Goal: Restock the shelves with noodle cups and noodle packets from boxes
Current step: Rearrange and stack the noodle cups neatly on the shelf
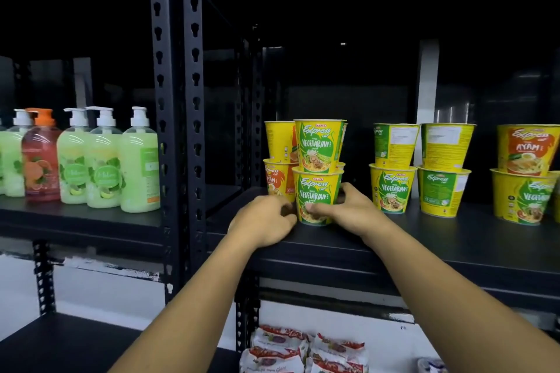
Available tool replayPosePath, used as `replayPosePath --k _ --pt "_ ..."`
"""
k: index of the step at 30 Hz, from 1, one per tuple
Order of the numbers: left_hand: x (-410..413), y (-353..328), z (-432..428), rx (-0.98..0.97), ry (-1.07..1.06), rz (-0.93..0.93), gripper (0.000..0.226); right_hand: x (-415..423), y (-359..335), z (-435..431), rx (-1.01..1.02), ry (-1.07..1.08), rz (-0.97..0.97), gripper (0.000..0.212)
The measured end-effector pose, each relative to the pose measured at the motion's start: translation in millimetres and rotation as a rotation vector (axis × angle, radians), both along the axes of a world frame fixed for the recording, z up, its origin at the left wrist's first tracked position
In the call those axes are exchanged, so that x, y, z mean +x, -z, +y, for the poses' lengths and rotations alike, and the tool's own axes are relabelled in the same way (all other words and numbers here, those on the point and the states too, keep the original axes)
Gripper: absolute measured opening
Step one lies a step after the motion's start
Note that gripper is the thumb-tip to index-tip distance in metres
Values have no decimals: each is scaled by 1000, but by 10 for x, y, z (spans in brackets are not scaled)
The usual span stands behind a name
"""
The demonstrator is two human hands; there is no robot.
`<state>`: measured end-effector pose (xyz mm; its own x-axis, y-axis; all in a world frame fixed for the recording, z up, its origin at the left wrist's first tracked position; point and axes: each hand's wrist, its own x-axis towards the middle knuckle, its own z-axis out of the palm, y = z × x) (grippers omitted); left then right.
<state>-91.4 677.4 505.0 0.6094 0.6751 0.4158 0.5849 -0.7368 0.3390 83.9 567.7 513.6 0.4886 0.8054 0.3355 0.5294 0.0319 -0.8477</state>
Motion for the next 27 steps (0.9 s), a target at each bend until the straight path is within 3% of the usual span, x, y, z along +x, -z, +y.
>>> replayPosePath --k 2,6,8,15,19,27 --pt "17 -15 2 -41 -21 105 42 1 7 -4 11 -2 23 72" --pt "33 -68 10 -138 -2 218 85 10 7 -4 14 -2 32 77" --pt "34 -69 9 -133 -4 251 92 9 9 -3 17 -3 24 85" --pt "14 -56 -1 -115 10 213 88 11 27 4 30 -15 -16 85" --pt "-22 -53 24 -104 27 132 65 22 31 -10 37 11 -24 84" --pt "-64 -35 24 -65 106 68 45 193 20 -301 -28 57 -67 87"
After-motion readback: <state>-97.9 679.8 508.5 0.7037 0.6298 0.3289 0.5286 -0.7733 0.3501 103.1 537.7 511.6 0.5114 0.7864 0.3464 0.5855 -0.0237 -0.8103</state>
